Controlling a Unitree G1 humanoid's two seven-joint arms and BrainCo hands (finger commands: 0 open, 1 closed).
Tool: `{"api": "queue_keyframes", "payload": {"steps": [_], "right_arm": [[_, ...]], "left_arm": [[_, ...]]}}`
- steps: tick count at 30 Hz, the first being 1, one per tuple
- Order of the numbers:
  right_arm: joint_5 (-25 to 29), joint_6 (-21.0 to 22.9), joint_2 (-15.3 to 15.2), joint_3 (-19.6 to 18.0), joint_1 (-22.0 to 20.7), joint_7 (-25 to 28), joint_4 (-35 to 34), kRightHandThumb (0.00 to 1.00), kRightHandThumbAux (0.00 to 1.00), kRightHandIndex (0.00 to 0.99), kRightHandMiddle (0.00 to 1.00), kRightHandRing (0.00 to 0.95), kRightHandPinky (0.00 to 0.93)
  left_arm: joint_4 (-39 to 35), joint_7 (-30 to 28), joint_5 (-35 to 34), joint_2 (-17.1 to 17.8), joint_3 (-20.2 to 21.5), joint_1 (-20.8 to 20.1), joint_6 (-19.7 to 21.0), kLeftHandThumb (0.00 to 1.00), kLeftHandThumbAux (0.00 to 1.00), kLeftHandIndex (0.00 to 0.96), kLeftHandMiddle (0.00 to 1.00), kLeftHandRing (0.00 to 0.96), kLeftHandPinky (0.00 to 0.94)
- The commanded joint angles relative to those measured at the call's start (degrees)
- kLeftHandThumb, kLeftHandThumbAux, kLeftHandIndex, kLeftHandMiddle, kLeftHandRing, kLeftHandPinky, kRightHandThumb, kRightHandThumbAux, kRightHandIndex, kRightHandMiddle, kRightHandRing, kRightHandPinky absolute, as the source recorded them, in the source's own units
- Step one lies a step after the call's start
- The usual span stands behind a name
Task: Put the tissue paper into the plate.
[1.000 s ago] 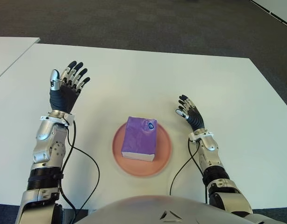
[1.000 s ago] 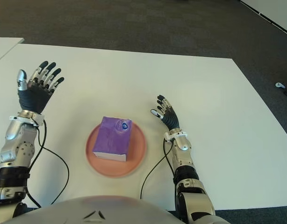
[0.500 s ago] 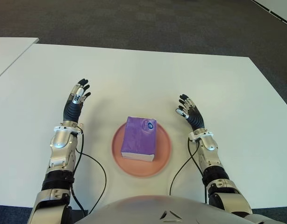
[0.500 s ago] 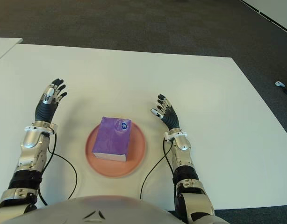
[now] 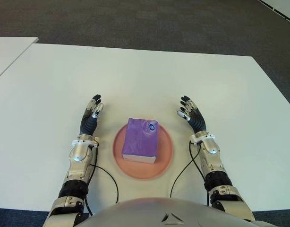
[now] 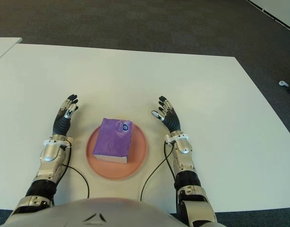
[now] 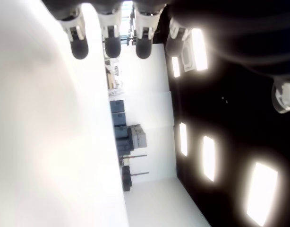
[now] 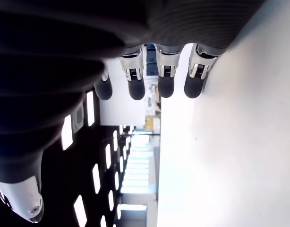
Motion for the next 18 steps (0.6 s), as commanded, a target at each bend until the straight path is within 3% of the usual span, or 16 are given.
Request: {"api": "queue_keyframes", "payload": {"steps": [1,12,18], "right_arm": [[-0.8,6.8,2.0,1.2,7.3,-0.3,3.9,0.000,0.649,0.000,0.000,0.000,0.000],[-1.1,7.7,2.0,1.6,8.1,-0.7,2.3,0.000,0.660,0.000,0.000,0.000,0.000],[-1.1,8.0,2.2,1.6,8.3,-1.0,1.8,0.000,0.669,0.000,0.000,0.000,0.000]], "left_arm": [[2.2,2.6,1.5,-1.4,-0.3,1.3,2.4,0.000,0.277,0.000,0.000,0.000,0.000],[-5.4,6.1,3.7,-3.6,-2.0,4.3,8.2,0.000,0.379,0.000,0.000,0.000,0.000],[-8.0,5.2,3.2,-3.9,-2.6,5.7,10.1,0.000,0.411,0.000,0.000,0.000,0.000]]}}
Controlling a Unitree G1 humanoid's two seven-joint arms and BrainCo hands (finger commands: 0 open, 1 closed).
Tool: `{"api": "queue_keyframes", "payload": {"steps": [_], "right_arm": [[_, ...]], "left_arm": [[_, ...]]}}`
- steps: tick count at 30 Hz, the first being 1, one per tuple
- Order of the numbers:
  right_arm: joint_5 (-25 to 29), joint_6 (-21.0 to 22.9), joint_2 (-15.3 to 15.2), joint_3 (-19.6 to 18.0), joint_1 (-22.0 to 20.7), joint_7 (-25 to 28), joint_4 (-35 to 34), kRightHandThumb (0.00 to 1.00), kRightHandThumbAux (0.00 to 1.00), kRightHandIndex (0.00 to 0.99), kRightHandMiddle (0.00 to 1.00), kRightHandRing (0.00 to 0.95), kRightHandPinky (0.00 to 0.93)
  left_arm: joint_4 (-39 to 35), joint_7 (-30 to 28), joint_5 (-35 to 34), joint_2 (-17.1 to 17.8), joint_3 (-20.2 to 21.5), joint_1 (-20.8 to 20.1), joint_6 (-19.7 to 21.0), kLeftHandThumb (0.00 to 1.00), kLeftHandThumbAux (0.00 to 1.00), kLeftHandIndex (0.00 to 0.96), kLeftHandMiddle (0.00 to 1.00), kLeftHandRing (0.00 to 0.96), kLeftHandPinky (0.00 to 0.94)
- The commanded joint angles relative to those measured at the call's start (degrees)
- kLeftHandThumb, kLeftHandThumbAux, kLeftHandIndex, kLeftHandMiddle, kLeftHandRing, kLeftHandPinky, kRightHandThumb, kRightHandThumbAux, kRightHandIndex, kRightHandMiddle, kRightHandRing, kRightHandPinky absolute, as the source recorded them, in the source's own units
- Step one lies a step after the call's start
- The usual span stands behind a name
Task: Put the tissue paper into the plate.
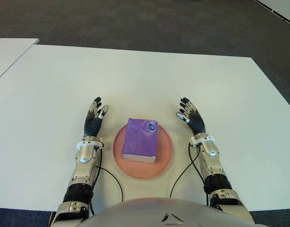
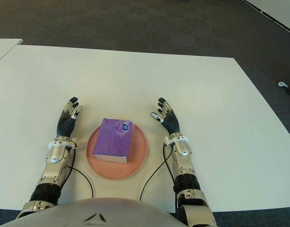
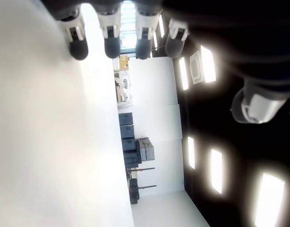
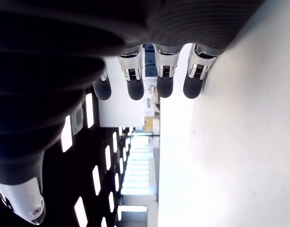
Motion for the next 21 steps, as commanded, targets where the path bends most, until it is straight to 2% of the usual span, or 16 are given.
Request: {"api": "queue_keyframes", "payload": {"steps": [1,10,21], "right_arm": [[-1.1,6.8,1.7,1.2,6.5,-0.5,4.2,0.000,0.669,0.000,0.000,0.000,0.000],[-0.5,6.3,2.3,0.7,6.6,-1.1,4.3,0.000,0.674,0.000,0.000,0.000,0.000],[-0.2,3.6,3.8,-0.4,6.6,-3.0,4.9,0.000,0.680,0.000,0.000,0.000,0.000]], "left_arm": [[-0.9,-0.7,-0.2,-0.8,-1.0,2.4,2.8,0.000,0.412,0.000,0.000,0.000,0.000],[-2.7,-3.7,-2.4,-1.0,-2.0,3.8,3.1,0.000,0.426,0.000,0.000,0.000,0.000],[-5.0,-7.1,-4.4,-0.9,-2.4,5.5,3.1,0.000,0.424,0.000,0.000,0.000,0.000]]}}
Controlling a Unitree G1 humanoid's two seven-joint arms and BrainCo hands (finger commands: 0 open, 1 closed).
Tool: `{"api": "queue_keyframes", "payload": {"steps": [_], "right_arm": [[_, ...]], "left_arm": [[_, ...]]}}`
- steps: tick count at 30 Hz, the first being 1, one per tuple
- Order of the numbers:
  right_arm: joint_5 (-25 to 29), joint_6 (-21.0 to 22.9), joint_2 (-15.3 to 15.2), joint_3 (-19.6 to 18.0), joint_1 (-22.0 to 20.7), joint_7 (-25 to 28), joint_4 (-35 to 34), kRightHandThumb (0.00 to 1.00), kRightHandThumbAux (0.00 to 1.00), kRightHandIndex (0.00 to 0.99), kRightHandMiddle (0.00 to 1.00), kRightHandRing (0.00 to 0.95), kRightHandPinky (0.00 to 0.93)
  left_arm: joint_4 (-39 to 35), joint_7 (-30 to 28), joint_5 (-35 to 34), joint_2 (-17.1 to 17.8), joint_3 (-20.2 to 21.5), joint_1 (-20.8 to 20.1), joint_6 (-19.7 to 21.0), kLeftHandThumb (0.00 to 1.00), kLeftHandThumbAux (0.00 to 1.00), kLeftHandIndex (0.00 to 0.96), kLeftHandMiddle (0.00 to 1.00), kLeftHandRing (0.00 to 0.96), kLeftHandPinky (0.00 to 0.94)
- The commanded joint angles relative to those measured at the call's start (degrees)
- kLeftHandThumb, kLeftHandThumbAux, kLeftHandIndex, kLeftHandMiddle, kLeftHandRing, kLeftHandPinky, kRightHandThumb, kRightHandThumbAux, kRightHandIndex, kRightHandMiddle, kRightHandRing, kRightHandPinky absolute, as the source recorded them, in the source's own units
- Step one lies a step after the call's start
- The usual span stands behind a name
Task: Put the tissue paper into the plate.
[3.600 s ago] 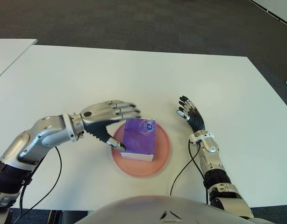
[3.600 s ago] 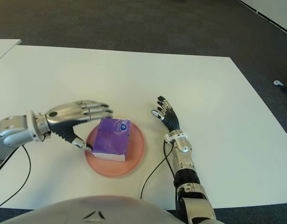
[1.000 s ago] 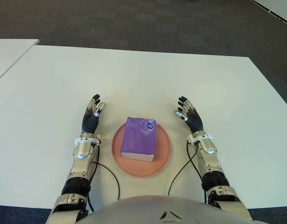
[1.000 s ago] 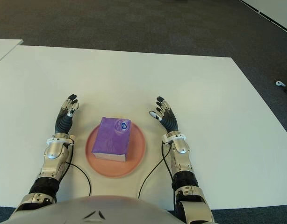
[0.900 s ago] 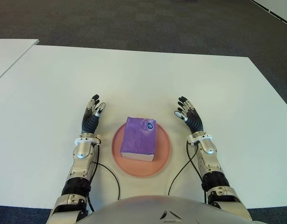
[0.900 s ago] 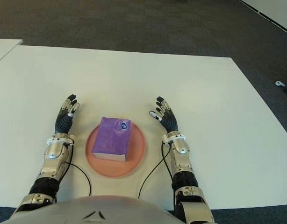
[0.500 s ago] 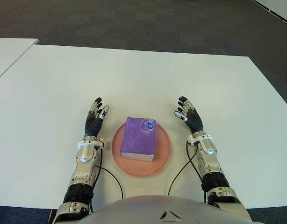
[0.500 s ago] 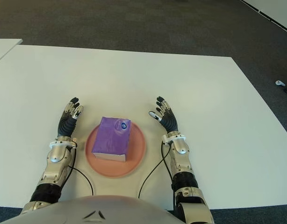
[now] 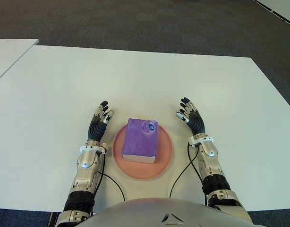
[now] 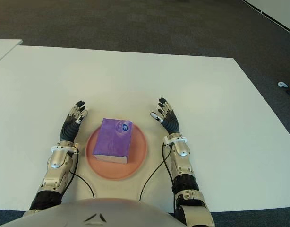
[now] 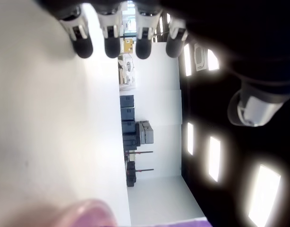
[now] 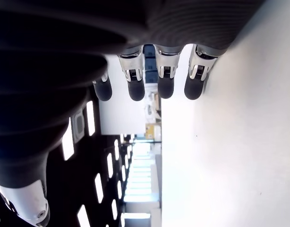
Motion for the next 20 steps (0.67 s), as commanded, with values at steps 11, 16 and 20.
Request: {"api": "queue_keyframes", "payload": {"steps": [11,16,20], "right_arm": [[-0.3,-1.5,4.5,-1.8,5.8,-4.7,8.3,0.000,0.688,0.000,0.000,0.000,0.000],[-0.2,-4.1,5.6,-2.6,5.4,-6.1,9.7,0.000,0.699,0.000,0.000,0.000,0.000],[-0.6,-5.9,6.3,-2.9,5.3,-7.5,11.1,0.000,0.708,0.000,0.000,0.000,0.000]], "left_arm": [[-3.2,-2.4,-2.0,-0.1,-0.6,3.2,2.5,0.000,0.426,0.000,0.000,0.000,0.000],[-5.3,-4.0,-2.4,0.5,-1.1,4.1,3.3,0.000,0.419,0.000,0.000,0.000,0.000],[-6.3,-4.8,-2.8,0.9,-1.2,4.4,4.4,0.000,0.413,0.000,0.000,0.000,0.000]]}}
